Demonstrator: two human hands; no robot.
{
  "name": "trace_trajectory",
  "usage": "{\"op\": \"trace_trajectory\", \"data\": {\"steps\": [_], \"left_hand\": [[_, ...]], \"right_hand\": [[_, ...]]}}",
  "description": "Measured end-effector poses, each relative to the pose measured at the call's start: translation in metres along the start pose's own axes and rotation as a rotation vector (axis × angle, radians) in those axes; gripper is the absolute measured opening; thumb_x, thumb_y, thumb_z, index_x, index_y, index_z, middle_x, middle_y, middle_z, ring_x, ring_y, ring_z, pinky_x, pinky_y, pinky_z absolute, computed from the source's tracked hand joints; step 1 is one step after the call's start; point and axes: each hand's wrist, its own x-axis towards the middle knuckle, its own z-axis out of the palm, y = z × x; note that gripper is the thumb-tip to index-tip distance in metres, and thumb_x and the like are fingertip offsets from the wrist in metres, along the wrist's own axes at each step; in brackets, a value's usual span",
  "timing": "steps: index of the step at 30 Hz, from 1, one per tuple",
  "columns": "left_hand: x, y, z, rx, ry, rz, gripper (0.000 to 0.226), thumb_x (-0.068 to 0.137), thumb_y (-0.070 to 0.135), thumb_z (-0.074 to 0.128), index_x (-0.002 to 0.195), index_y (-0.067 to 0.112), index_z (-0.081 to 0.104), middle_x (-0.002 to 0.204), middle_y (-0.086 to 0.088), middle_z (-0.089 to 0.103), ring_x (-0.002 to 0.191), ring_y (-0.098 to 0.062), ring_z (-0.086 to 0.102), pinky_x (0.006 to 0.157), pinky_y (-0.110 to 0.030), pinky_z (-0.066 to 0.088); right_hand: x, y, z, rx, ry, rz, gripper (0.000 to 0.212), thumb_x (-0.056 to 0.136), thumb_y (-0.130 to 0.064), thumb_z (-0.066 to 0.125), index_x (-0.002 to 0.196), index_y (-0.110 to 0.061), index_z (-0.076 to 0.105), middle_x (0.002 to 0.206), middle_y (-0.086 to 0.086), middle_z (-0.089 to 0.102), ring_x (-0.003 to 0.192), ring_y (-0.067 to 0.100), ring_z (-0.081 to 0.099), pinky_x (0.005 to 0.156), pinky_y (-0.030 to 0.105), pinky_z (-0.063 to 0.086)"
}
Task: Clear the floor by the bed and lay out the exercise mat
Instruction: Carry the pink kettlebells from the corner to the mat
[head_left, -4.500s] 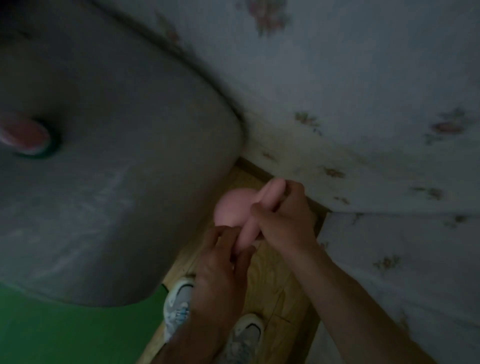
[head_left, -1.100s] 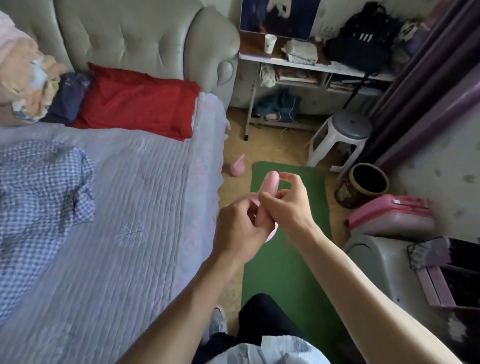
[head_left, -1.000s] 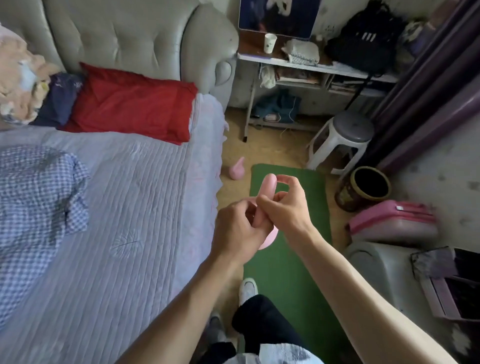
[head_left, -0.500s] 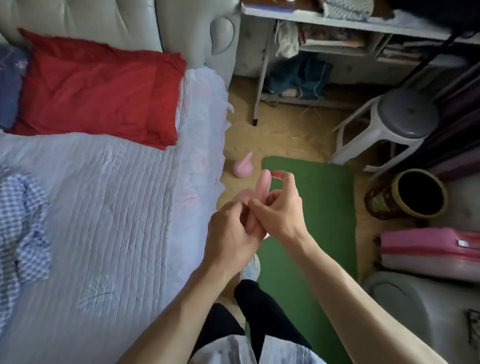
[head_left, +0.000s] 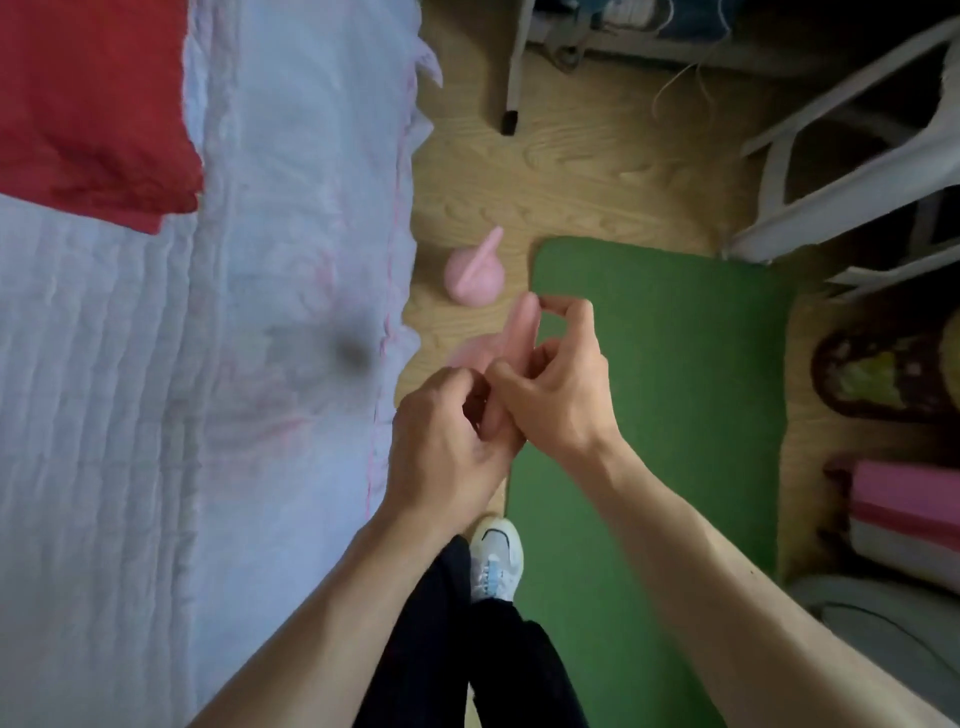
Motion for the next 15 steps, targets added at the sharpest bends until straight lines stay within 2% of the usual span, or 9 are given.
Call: {"op": "trace_trajectory", "data": {"steps": [4, 6, 8, 12, 15], "left_hand": [[0.052, -0.074, 0.054, 0.061, -0.025, -0.046, 0.025, 0.084, 0.031, 0.070, 0.068, 0.020, 0.053, 0.067, 0.004, 0.059, 0.059, -0.019, 0.051, 0.056, -0.035, 0.045], [0.076, -0.105, 0.075, 0.086, -0.036, -0.057, 0.026, 0.085, 0.032, 0.068, 0.068, 0.019, 0.053, 0.068, 0.003, 0.059, 0.061, -0.022, 0.052, 0.057, -0.036, 0.046], [0.100, -0.135, 0.096, 0.112, -0.053, -0.046, 0.025, 0.085, 0.032, 0.067, 0.069, 0.016, 0.055, 0.068, 0.001, 0.060, 0.063, -0.024, 0.056, 0.056, -0.035, 0.045], [0.140, -0.181, 0.129, 0.157, -0.071, -0.038, 0.027, 0.084, 0.030, 0.066, 0.069, 0.011, 0.055, 0.064, 0.000, 0.057, 0.061, -0.026, 0.053, 0.053, -0.033, 0.033], [0.161, -0.206, 0.151, 0.158, -0.062, -0.041, 0.027, 0.086, 0.029, 0.064, 0.069, 0.010, 0.054, 0.062, 0.000, 0.056, 0.059, -0.025, 0.050, 0.053, -0.031, 0.029]], "right_hand": [[0.069, 0.069, 0.044, -0.037, -0.014, 0.004, 0.059, 0.078, -0.012, 0.071, 0.129, -0.023, 0.043, 0.066, -0.006, 0.059, 0.048, 0.000, 0.056, 0.050, 0.016, 0.042], [0.096, 0.097, 0.062, -0.049, -0.012, 0.026, 0.061, 0.079, -0.012, 0.071, 0.131, -0.022, 0.042, 0.069, -0.005, 0.060, 0.054, 0.003, 0.058, 0.055, 0.020, 0.045], [0.126, 0.125, 0.080, -0.051, -0.008, 0.056, 0.062, 0.080, -0.011, 0.071, 0.133, -0.022, 0.042, 0.072, -0.005, 0.062, 0.060, 0.007, 0.061, 0.055, 0.018, 0.047], [0.175, 0.164, 0.107, -0.069, -0.016, 0.085, 0.063, 0.080, -0.012, 0.072, 0.134, -0.021, 0.040, 0.077, 0.000, 0.065, 0.063, 0.009, 0.063, 0.047, 0.008, 0.043], [0.204, 0.186, 0.121, -0.087, -0.019, 0.098, 0.065, 0.079, -0.013, 0.071, 0.134, -0.022, 0.038, 0.084, 0.006, 0.069, 0.068, 0.014, 0.066, 0.049, 0.010, 0.046]]}}
